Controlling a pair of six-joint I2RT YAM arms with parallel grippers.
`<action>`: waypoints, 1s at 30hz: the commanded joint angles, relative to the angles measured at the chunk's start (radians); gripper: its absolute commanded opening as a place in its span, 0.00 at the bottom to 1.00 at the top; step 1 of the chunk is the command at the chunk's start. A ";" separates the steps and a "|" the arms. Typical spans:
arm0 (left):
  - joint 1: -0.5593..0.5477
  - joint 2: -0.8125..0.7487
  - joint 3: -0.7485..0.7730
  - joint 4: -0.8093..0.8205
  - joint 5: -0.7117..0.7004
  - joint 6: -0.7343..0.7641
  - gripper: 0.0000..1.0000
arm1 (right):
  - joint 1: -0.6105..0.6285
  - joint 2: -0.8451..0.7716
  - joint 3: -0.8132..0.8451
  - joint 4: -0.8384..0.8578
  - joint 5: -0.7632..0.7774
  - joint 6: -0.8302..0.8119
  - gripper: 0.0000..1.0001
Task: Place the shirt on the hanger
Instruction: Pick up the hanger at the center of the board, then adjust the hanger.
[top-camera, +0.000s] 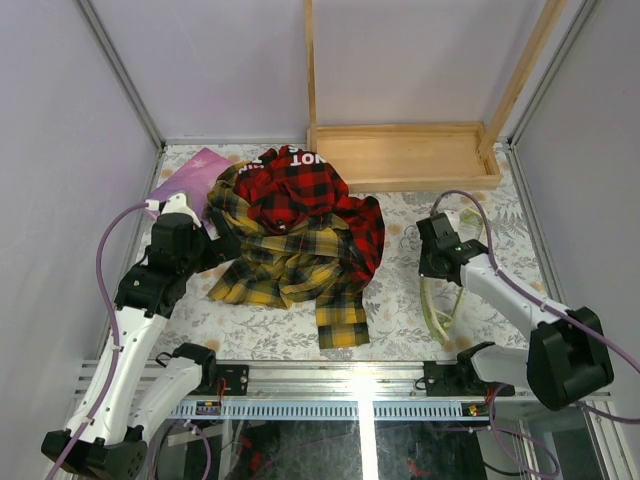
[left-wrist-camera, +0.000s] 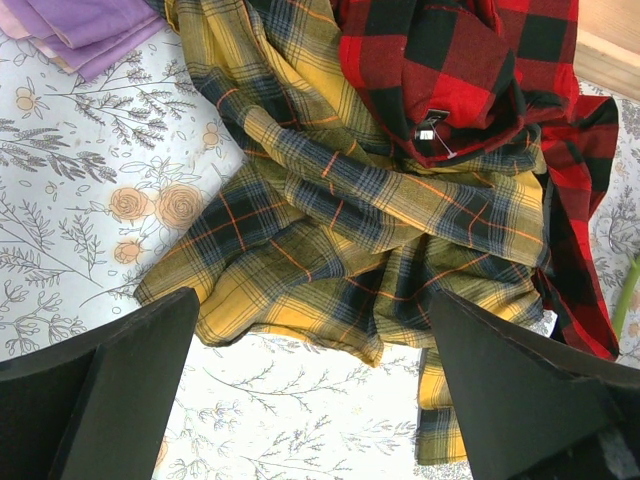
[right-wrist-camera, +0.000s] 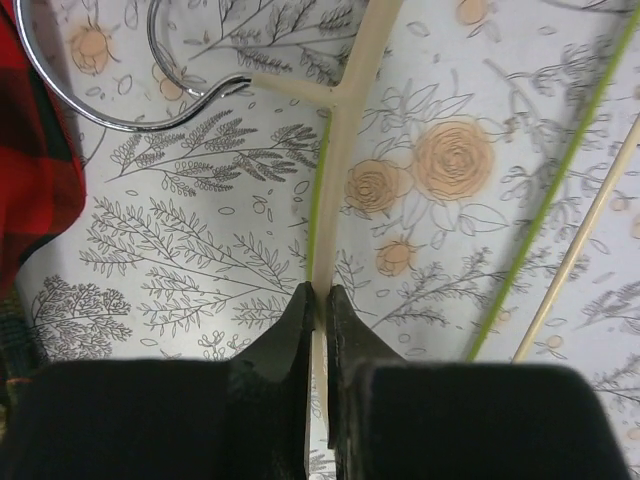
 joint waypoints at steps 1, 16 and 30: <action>0.008 -0.011 0.018 0.055 0.051 0.029 1.00 | -0.005 -0.095 0.077 -0.064 0.099 0.000 0.00; 0.007 -0.131 -0.051 0.549 0.403 0.110 1.00 | -0.005 -0.333 0.251 -0.001 -0.610 -0.119 0.00; -0.278 0.024 -0.023 0.909 0.390 0.296 1.00 | -0.004 -0.355 0.254 0.277 -1.110 0.180 0.00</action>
